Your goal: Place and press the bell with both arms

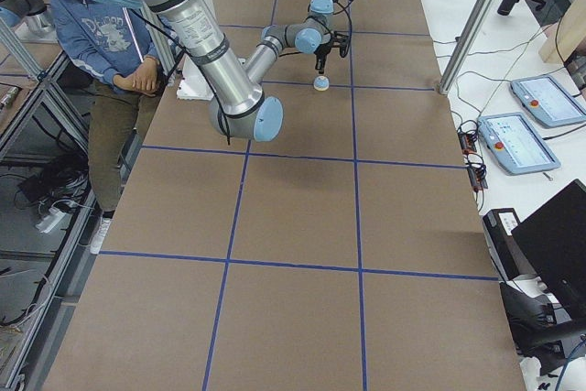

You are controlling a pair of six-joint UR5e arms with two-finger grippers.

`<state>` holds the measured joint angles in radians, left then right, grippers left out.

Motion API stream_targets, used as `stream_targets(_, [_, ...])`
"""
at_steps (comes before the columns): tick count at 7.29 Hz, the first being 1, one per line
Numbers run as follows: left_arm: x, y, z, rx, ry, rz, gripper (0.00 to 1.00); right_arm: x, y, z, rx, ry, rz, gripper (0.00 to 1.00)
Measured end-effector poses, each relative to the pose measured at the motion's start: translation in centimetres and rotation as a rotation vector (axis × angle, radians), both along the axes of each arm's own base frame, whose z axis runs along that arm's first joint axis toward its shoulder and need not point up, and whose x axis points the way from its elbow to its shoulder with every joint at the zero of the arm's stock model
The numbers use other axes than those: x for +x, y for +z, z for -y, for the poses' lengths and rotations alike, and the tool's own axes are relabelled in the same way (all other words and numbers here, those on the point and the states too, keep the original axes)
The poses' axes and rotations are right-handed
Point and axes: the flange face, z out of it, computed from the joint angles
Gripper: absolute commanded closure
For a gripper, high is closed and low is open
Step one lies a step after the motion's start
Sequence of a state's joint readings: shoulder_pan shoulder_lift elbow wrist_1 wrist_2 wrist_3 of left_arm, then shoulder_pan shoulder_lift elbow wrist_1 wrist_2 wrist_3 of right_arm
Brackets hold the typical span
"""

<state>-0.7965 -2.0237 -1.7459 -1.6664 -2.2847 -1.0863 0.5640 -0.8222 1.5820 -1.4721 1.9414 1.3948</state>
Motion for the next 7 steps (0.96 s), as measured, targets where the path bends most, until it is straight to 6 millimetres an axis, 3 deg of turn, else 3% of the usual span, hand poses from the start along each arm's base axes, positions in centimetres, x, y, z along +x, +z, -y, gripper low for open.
stream_targets(2, [-2.0, 0.8, -1.1, 0.022, 0.002, -0.005, 0.01, 9.6, 5.5, -0.3, -0.015, 0.015, 0.015, 1.00])
stream_targets(4, [-6.2, 3.5, -2.0, 0.087, 0.023, 0.005, 0.01, 20.3, 12.4, 0.5, 0.009, -0.012, -0.012, 1.00])
stream_targets(6, [-13.3, 9.0, -3.5, 0.179, 0.064, 0.045, 0.01, 32.5, 20.5, 2.2, 0.077, -0.085, -0.047, 0.79])
stream_targets(7, [-17.6, 12.5, -4.3, 0.238, 0.097, 0.076, 0.01, 38.7, 24.7, 2.4, 0.118, -0.114, -0.066, 0.78])
